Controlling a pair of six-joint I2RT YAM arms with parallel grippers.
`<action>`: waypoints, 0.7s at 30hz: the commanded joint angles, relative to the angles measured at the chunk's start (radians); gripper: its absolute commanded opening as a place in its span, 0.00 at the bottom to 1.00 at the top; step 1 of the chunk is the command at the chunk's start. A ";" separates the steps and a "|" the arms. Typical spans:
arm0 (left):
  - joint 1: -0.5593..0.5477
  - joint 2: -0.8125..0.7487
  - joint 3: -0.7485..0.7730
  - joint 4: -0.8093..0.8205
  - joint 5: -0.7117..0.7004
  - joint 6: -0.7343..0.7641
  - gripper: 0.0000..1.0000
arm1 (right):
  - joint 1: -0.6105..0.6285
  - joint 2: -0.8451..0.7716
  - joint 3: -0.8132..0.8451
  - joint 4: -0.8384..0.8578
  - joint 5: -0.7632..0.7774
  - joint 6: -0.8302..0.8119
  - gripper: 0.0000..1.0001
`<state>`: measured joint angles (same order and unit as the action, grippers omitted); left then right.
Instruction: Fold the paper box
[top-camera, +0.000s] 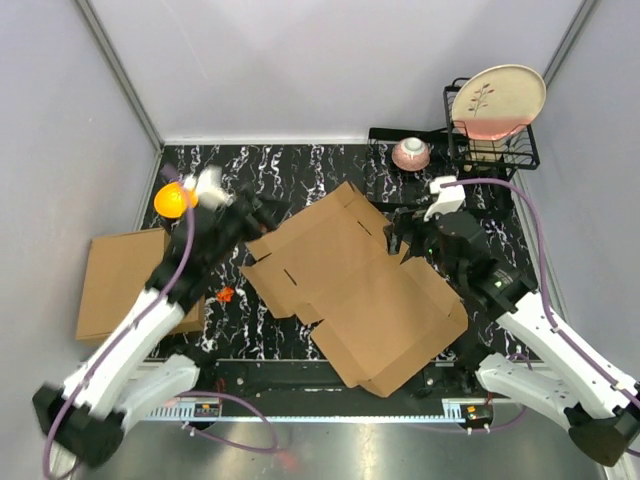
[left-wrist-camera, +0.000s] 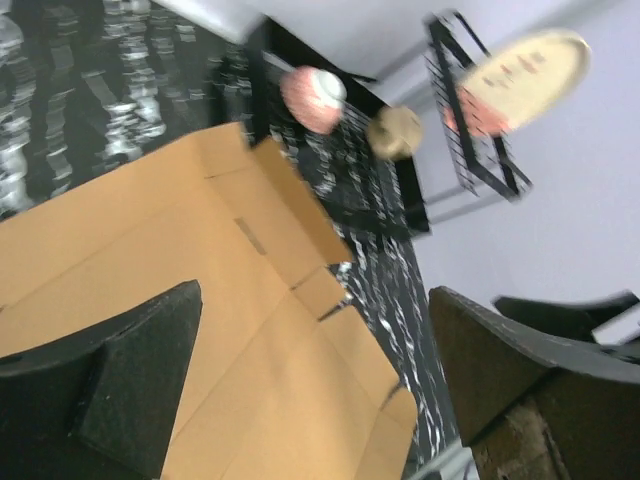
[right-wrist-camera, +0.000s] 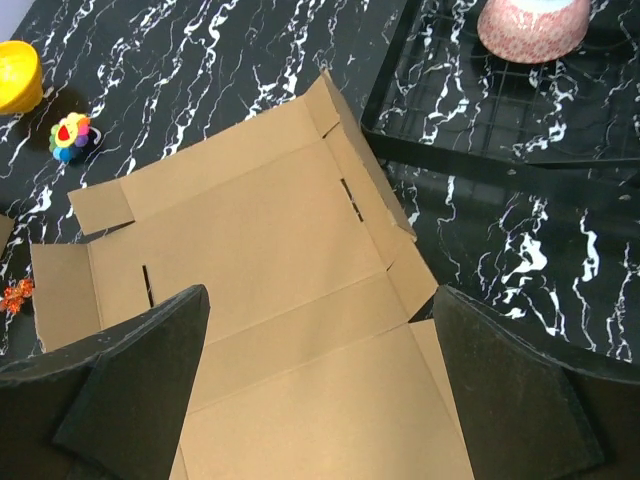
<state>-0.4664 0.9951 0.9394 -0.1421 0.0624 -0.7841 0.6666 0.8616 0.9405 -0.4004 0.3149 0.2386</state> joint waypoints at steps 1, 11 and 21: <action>-0.021 -0.214 -0.341 0.145 -0.350 -0.260 0.99 | 0.001 -0.006 0.020 0.126 -0.042 0.034 1.00; -0.192 -0.194 -0.321 -0.447 -0.635 -0.655 0.99 | 0.001 -0.003 -0.014 0.152 -0.094 0.096 1.00; -0.192 -0.038 -0.427 -0.367 -0.536 -0.738 0.89 | 0.001 -0.062 -0.019 0.110 -0.089 0.105 1.00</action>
<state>-0.6540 0.9215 0.5327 -0.5552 -0.5045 -1.4639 0.6666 0.8318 0.9245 -0.3012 0.2337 0.3271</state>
